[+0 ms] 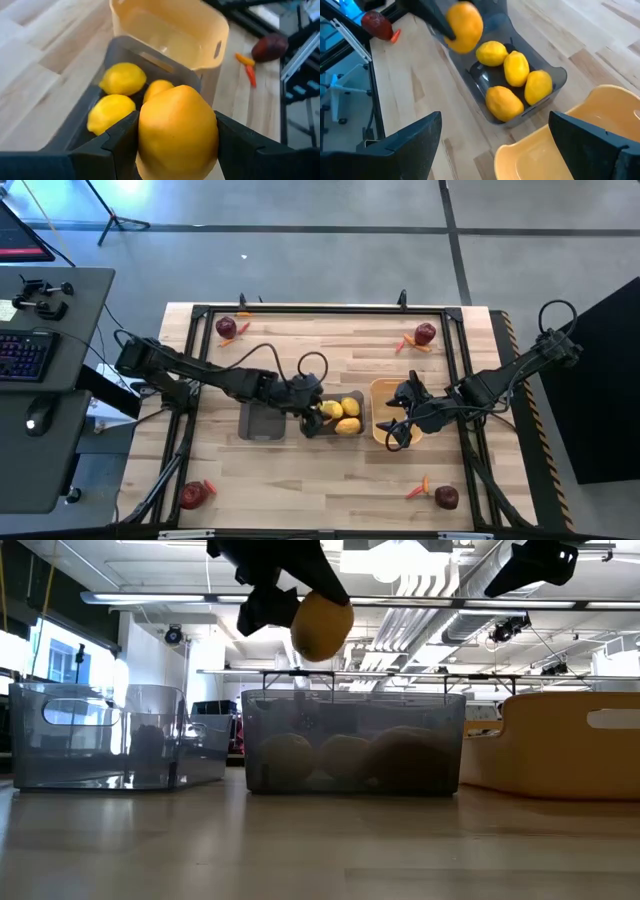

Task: Sort produce into baskets
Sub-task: Put the lemon into the right black bin, then put the apple into the yellow bin

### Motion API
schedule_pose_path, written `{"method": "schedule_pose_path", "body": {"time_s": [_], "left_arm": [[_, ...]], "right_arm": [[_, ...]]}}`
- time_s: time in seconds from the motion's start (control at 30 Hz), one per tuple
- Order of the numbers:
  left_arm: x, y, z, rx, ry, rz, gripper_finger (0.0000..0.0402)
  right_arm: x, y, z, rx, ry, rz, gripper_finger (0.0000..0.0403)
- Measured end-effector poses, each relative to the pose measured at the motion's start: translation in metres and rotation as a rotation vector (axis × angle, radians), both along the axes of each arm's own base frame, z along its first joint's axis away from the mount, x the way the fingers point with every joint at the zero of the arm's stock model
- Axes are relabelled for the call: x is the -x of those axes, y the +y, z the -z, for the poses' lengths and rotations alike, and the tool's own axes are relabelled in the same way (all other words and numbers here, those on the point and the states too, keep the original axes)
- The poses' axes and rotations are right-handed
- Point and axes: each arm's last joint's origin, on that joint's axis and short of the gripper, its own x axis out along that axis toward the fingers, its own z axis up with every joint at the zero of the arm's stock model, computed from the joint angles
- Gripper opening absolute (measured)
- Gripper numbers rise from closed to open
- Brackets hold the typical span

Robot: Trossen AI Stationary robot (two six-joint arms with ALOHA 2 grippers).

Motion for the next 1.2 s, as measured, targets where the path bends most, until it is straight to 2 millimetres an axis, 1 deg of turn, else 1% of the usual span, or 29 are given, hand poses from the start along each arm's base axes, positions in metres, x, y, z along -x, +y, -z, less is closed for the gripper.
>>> {"method": "schedule_pose_path", "body": {"time_s": [0.13,0.27,0.4,0.47,0.6,0.7,0.77,0.83,0.93,1.03,1.13,1.2], "left_arm": [[-0.006,0.000,0.012,0.027,0.034,0.016,0.0207],[-0.008,0.001,0.019,0.030,0.057,0.007,0.0234],[-0.007,0.007,0.014,-0.006,0.041,-0.030,0.0272],[-0.008,0.011,0.013,-0.018,0.032,-0.025,0.0283],[-0.007,0.017,0.009,0.023,0.030,0.004,0.0288],[-0.003,0.017,0.009,0.122,0.074,0.068,0.0289],[0.002,0.013,0.005,0.147,0.085,0.139,0.0289],[0.007,0.006,-0.002,0.139,0.075,0.170,0.0289],[0.017,-0.001,-0.019,0.075,0.023,0.168,0.0289],[0.029,-0.003,-0.039,-0.009,-0.052,0.133,0.0289],[0.041,0.002,-0.056,-0.078,-0.100,0.045,0.0289],[0.048,0.007,-0.065,-0.119,-0.132,-0.019,0.0289]], "right_arm": [[0.000,-0.001,0.000,0.025,-0.003,0.011,0.0358],[0.000,-0.001,0.000,0.043,-0.002,0.003,0.0358],[0.001,-0.001,0.000,0.046,0.003,0.002,0.0358],[0.001,-0.001,0.000,0.052,0.003,-0.003,0.0358],[0.001,-0.002,0.001,0.066,0.015,-0.013,0.0358],[0.003,-0.001,0.003,-0.010,0.046,0.009,0.0358],[0.006,0.001,0.006,-0.109,0.111,-0.021,0.0358],[0.010,0.005,0.010,-0.237,0.221,-0.067,0.0358],[0.021,0.023,0.020,-0.414,0.424,-0.087,0.0358],[0.035,0.046,0.031,-0.556,0.659,-0.010,0.0358],[0.049,0.066,0.044,-0.559,0.839,0.092,0.0358],[0.055,0.078,0.052,-0.537,0.888,0.154,0.0358]]}}
